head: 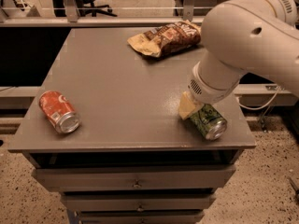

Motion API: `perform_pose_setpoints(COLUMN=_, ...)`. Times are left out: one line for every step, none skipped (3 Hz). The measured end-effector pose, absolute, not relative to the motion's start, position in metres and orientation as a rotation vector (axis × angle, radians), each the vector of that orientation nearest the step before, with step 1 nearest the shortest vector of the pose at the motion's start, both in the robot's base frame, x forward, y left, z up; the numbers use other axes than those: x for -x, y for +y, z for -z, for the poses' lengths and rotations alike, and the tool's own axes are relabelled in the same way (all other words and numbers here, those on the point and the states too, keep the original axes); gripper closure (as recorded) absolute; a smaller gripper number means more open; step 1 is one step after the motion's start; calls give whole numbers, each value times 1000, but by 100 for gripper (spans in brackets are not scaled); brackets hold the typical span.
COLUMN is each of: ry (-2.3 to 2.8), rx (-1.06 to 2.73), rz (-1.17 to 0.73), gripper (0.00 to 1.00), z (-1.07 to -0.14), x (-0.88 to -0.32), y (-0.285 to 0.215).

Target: Place green can upright

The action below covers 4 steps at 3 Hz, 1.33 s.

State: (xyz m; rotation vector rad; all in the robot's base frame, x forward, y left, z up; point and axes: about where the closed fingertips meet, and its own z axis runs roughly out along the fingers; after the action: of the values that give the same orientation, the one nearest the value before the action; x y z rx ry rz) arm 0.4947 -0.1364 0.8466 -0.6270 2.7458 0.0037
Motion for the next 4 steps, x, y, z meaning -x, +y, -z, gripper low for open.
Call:
perform_pose_setpoints(ry=2632, rx=646, rz=-43, gripper=88, z=-871, x=-509, y=-135)
perform_pose_setpoints(ry=2439, rx=687, rz=-155, gripper=100, z=-903, x=-533, y=-132)
perform_pose_setpoints(ry=2248, rx=674, rz=-313, gripper=100, z=-929, x=-557, y=-127)
perform_pose_setpoints(ry=2081, rx=653, rz=-506, gripper=100, z=-948, x=-571, y=-120)
